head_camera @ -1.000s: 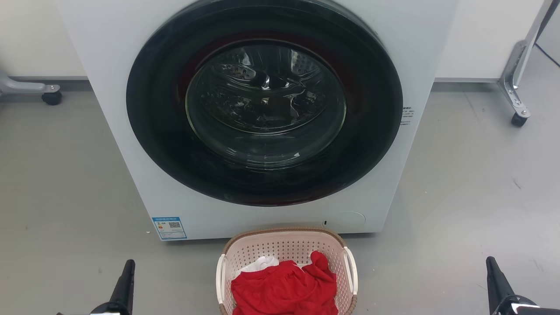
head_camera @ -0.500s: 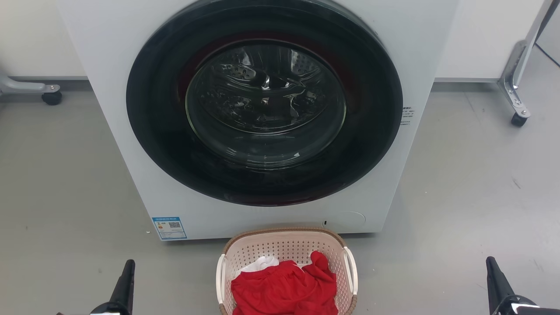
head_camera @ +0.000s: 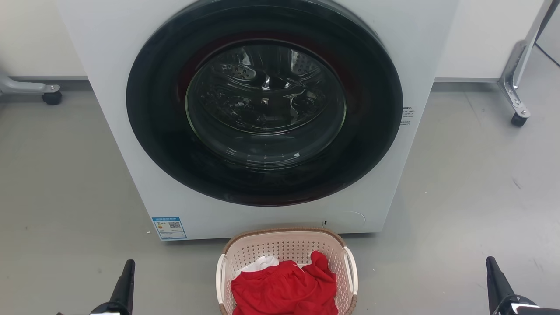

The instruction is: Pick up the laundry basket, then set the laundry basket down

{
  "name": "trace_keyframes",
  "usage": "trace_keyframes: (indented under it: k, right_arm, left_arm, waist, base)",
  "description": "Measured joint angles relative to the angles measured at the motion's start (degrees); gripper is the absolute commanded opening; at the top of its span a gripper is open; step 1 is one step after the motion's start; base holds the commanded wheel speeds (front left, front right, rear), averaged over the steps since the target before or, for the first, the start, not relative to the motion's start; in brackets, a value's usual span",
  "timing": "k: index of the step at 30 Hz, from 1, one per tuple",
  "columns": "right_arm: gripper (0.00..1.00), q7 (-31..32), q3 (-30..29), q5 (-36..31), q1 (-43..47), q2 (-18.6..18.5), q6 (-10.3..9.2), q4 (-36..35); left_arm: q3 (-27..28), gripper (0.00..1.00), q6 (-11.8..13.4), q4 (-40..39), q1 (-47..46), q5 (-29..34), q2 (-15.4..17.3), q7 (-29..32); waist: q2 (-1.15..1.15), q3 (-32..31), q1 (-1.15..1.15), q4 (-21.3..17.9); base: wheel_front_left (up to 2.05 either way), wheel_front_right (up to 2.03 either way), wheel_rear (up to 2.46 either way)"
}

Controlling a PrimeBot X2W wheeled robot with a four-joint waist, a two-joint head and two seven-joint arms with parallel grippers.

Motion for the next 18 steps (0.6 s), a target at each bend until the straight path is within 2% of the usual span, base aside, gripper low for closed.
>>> trace_keyframes:
  k: [18]
  right_arm:
    - [0.00, 0.00, 0.00, 0.01, 0.00, 0.00, 0.00, -0.02]
  left_arm:
    - [0.00, 0.00, 0.00, -0.02, 0.00, 0.00, 0.00, 0.00]
  waist:
    - [0.00, 0.00, 0.00, 0.00]
  base:
    - [0.00, 0.00, 0.00]
